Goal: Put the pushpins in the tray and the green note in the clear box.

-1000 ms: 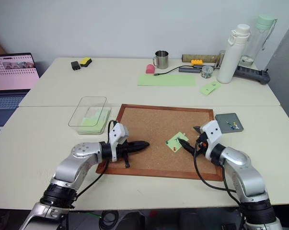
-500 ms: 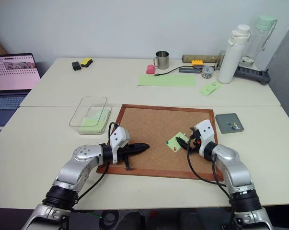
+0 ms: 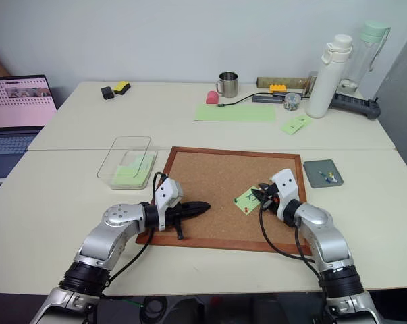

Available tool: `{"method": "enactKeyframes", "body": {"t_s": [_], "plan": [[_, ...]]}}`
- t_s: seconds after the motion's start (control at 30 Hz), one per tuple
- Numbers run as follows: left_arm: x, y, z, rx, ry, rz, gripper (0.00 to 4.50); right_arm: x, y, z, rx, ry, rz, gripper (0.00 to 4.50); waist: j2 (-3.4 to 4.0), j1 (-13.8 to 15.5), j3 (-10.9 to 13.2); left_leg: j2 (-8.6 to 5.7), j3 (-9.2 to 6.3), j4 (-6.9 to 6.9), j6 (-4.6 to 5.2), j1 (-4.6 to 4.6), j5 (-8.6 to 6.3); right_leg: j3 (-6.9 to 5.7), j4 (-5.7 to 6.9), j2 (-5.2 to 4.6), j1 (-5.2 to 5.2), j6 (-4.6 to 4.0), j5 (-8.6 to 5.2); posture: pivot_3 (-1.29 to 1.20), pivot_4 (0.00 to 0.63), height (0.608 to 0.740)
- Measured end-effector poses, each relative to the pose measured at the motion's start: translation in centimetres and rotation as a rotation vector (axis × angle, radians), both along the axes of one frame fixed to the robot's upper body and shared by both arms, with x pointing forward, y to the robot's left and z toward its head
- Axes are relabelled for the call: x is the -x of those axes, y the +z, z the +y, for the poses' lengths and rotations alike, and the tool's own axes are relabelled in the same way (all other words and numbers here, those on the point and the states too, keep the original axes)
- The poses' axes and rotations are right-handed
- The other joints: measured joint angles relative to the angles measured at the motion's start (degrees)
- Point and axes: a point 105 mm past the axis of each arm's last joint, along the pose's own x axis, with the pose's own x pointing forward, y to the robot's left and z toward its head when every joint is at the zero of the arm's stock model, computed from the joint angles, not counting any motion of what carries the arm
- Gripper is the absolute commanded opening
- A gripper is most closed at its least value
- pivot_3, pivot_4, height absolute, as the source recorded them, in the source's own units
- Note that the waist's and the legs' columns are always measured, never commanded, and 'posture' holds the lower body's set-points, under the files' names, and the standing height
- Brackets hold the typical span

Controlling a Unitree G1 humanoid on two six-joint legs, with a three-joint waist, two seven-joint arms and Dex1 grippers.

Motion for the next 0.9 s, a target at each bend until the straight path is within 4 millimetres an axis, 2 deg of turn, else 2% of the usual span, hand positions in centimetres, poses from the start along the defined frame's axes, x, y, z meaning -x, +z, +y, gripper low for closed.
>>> {"method": "enactKeyframes", "body": {"t_s": [0.07,0.33,0.53,0.73,0.83,0.9], "plan": [[0.0,0.0,0.0,-0.001,0.000,0.000,0.00,0.0,0.0,0.0,0.000,0.000,0.000,0.01,0.00,0.00,0.00,0.00,0.00,0.00,0.00,0.00,0.00,0.00,0.00,0.00,0.00,0.00,0.00,0.00,0.150,0.740],[0.0,0.0,0.0,-0.004,0.003,0.005,0.00,0.1,0.3,0.0,-0.008,0.002,-0.001,0.01,0.00,-0.01,0.00,0.00,0.00,-0.01,0.00,-0.01,0.00,0.00,0.00,0.00,-0.01,0.00,0.00,0.00,0.150,0.740],[0.1,-0.1,0.0,-0.007,0.008,0.008,0.00,1.1,5.0,1.1,-0.113,0.055,-0.132,0.01,-0.01,-0.05,-0.01,0.00,-0.06,-0.01,0.00,-0.01,0.00,-0.03,-0.01,0.01,0.01,0.00,0.00,0.00,0.150,0.740],[0.1,-0.1,0.0,-0.009,0.007,0.006,0.00,0.8,5.2,-0.1,-0.134,-0.001,-0.117,0.01,-0.01,-0.05,0.00,0.00,-0.05,-0.01,0.00,-0.01,0.00,-0.03,-0.01,0.01,0.01,0.00,0.00,0.00,0.150,0.740],[0.1,-0.1,0.0,-0.009,0.007,0.005,0.00,0.3,5.8,-1.5,-0.153,-0.067,-0.129,0.01,0.00,-0.05,0.00,0.00,-0.03,-0.01,0.00,-0.01,0.00,-0.02,-0.02,0.00,0.01,0.00,0.00,0.00,0.150,0.740],[0.1,0.0,0.0,-0.009,0.007,0.004,0.00,-0.7,6.4,-3.0,-0.143,-0.151,-0.148,0.01,0.00,-0.06,0.00,0.00,-0.02,-0.01,0.00,0.00,0.00,-0.01,-0.01,0.00,0.01,0.00,0.00,0.00,0.150,0.740]]}}
